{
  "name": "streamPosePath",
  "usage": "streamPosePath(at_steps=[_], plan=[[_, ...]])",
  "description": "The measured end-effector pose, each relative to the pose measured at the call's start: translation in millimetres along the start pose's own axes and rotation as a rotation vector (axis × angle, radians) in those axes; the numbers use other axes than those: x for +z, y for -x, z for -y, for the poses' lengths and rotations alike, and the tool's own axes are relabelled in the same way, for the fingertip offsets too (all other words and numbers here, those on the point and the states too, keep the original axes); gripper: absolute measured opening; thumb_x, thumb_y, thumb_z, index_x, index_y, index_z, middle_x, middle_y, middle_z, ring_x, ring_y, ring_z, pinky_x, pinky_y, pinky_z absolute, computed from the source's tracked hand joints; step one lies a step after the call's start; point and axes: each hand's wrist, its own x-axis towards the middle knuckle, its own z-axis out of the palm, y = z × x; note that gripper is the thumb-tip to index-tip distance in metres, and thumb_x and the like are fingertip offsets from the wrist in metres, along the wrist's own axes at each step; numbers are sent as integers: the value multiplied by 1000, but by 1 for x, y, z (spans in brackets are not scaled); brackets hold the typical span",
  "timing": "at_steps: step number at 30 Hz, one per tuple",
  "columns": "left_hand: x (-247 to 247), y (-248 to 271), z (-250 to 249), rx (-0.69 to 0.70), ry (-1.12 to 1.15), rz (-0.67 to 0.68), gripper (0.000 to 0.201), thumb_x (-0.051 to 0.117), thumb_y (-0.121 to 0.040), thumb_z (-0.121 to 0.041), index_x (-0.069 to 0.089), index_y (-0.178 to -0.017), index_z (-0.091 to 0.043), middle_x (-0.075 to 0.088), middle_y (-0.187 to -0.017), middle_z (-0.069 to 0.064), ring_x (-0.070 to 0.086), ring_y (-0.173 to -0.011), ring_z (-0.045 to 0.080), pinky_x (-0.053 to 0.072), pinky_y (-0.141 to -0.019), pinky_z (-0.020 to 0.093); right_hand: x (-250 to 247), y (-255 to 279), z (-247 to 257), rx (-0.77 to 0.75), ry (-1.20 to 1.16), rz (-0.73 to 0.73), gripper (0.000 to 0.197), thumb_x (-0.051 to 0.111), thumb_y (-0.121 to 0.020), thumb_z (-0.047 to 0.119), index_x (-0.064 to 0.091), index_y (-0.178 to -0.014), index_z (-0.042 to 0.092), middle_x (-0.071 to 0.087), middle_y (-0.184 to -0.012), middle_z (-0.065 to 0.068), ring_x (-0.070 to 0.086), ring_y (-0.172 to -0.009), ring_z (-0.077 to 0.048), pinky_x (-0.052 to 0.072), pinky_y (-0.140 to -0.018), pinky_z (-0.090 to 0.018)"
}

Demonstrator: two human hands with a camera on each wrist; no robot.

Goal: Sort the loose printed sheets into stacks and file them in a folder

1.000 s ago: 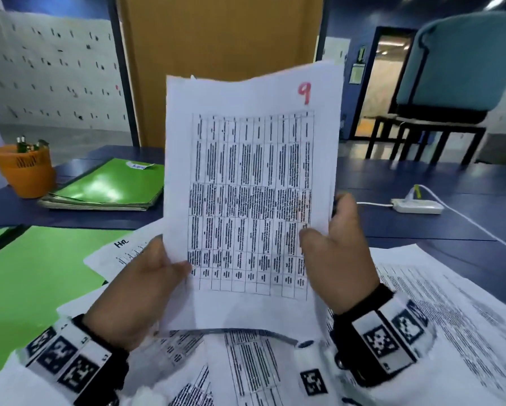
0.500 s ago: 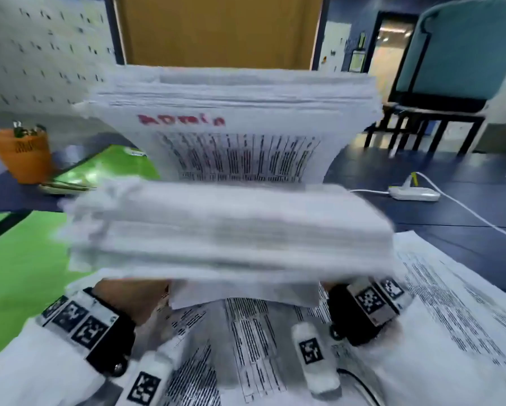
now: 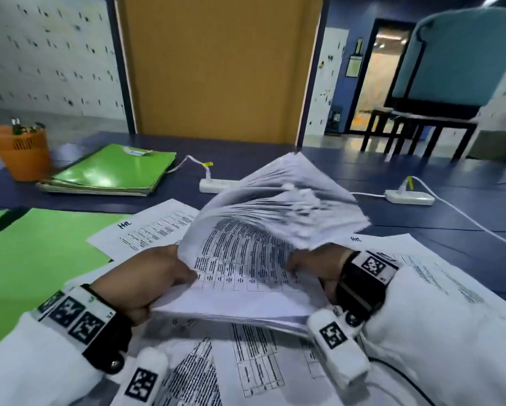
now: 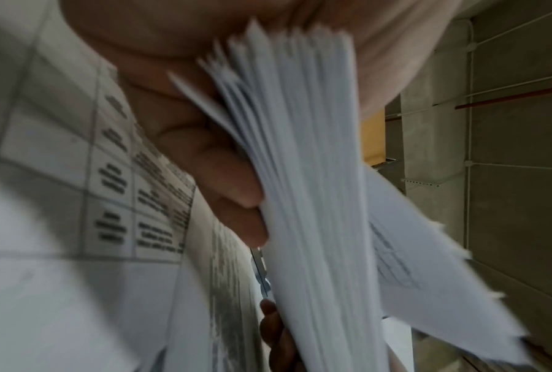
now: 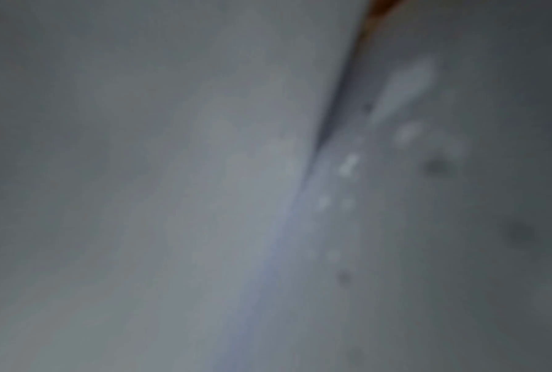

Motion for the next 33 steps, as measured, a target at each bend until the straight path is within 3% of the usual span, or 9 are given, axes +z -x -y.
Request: streamPosePath(at_steps=[3,6,8,11,15,17,21,26,33], plan=[[-1,-5,2,-9,36,-57,38,66,-71,2,67,-109,2,75,-101,28,75,-85,43,57,-79,41,-2,-7,3,96,153,-48,21,65,-84,16,64,-105,17,57,-92,-10,57,-81,-27,51,-66,-30],[-1,-7,4,14,24,-114,39,69,-71,-4,69,-111,-1,76,-108,24,72,-101,42,50,-103,60,-6,-2,10,-38,307,-186,32,56,-94,8,66,-123,17,68,-115,-5,62,-108,-26,50,-89,-26],[-1,-8,4,17,64,-134,44,68,-73,-1,68,-117,1,76,-113,21,69,-113,43,44,-111,61,-2,3,10,-54,-10,-117,32,64,-87,9,65,-119,10,68,-119,-16,65,-101,-26,52,-98,-39],[0,-6,0,29,134,-184,37,50,-89,16,63,-123,9,71,-119,28,66,-115,46,44,-111,56,-22,11,19,-21,-110,-117,22,68,-88,12,61,-108,5,68,-104,-20,68,-85,-32,58,-76,-41],[-12,-11,-5,119,75,-334,24,54,-94,9,66,-111,-3,72,-114,22,69,-100,37,51,-102,54,-101,24,10,64,306,-306,22,67,-92,30,57,-90,10,56,-90,-9,59,-73,-24,42,-61,-32],[-19,-17,-4,138,118,-399,26,58,-94,5,64,-118,-4,73,-116,20,69,-106,36,49,-104,61,-139,36,-7,294,561,-275,33,70,-88,40,58,-92,10,54,-90,-9,53,-69,-21,41,-59,-27],[-18,-19,-4,164,223,-433,38,64,-87,1,64,-125,-2,73,-119,21,69,-112,40,48,-106,60,-165,59,-36,531,1115,-218,52,52,-89,66,39,-64,22,37,-66,6,37,-56,-2,27,-49,-12],[-19,-20,-4,170,266,-442,37,52,-95,9,60,-131,2,70,-124,22,67,-114,39,46,-109,57,-174,58,-63,511,1210,-256,65,46,-81,80,50,-65,17,49,-68,5,55,-75,-13,41,-75,-23],[-30,-21,-8,179,232,-581,37,66,-90,-4,61,-126,-1,69,-124,17,67,-115,33,47,-108,56,-176,47,-76,411,1121,-286,47,68,-81,61,56,-76,16,59,-78,3,59,-85,-19,45,-75,-24]])
